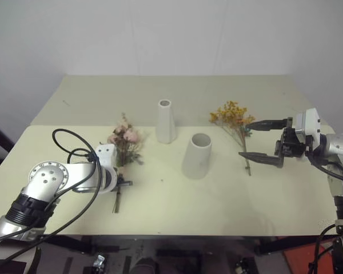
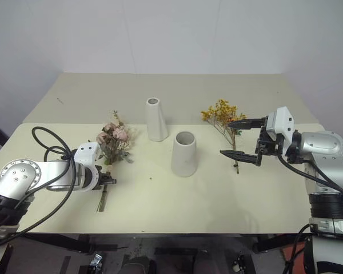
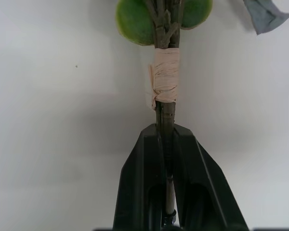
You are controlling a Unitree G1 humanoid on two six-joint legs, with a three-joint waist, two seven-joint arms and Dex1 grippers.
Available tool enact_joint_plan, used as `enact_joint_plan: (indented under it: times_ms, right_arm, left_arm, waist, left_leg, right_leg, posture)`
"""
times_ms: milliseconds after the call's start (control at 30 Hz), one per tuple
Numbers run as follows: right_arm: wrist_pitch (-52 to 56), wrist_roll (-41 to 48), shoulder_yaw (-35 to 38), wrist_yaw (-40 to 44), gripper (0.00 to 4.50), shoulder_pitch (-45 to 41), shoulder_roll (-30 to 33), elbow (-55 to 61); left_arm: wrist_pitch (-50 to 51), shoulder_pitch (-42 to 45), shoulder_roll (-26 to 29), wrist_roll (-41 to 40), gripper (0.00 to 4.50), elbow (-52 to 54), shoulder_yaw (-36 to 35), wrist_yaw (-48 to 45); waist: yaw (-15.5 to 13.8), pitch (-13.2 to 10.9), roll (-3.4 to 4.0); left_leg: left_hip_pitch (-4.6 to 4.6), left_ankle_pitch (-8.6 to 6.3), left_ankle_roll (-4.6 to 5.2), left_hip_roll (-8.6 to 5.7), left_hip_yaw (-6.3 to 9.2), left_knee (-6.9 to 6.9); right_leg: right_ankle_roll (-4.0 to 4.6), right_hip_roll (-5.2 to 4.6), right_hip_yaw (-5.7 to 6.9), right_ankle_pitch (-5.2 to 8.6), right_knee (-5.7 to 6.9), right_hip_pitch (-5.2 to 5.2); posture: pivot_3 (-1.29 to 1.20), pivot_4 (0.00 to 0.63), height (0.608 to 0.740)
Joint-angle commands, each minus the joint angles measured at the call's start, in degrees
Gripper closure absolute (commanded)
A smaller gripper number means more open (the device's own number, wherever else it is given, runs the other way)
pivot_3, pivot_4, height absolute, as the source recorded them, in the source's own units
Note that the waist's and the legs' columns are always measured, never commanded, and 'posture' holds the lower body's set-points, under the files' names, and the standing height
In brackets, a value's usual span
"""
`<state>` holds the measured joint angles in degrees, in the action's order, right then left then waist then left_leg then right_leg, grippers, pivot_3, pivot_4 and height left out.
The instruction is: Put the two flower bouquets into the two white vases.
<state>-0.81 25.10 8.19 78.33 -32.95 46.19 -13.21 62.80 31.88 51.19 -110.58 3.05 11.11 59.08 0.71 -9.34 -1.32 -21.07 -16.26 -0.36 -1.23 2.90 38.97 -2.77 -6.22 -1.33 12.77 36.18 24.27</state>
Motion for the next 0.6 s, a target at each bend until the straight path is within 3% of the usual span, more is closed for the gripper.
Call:
enact_joint_plan:
  times_ms: [33, 267, 467, 600]
  right_arm:
    - [0.8, 1.3, 2.4, -0.9, 0.00, 0.5, 1.2, 1.8]
    - [3.4, 1.4, 2.0, -3.8, 0.00, -1.2, 0.0, 0.0]
    - [8.1, -0.4, 1.1, -11.0, 0.00, -2.8, -1.8, 0.7]
    - [13.2, -0.3, 0.7, -14.8, 0.00, -3.9, -2.3, 1.9]
  left_arm:
    - [-1.7, 1.2, 2.7, 8.0, 4.48, -1.8, -4.6, 0.0]
    - [-6.3, 1.6, 5.6, 31.9, 4.48, 2.9, -11.0, -17.2]
    - [-14.7, 1.5, 4.1, 50.0, 4.48, 6.5, -12.7, -32.9]
    - [-20.4, 3.7, 1.4, 57.2, 4.48, 5.5, -14.5, -43.5]
  waist:
    - [0.1, 0.0, 0.00]
    - [0.0, 0.0, 0.00]
    - [0.0, 0.0, -0.01]
    - [0.0, 0.0, -0.01]
  left_leg:
    - [0.00, 0.00, -0.01, 0.00, 0.00, 0.00]
    - [-0.04, 0.10, -0.17, -0.01, -0.28, 0.00]
    - [-0.11, 0.07, -0.12, 0.00, -0.45, 0.00]
    - [-0.11, -0.05, 0.09, 0.01, -0.44, 0.00]
  right_leg:
    - [0.00, 0.02, 0.00, 0.00, 0.00, 0.00]
    - [0.00, 0.04, 0.05, 0.00, -0.09, -0.01]
    - [0.00, 0.03, 0.13, 0.00, -0.11, -0.02]
    - [0.00, 0.03, 0.15, 0.00, -0.11, -0.02]
  posture:
    - [0.00, 0.150, 0.740]
    - [0.00, 0.150, 0.740]
    - [0.00, 0.150, 0.740]
    - [0.00, 0.150, 0.740]
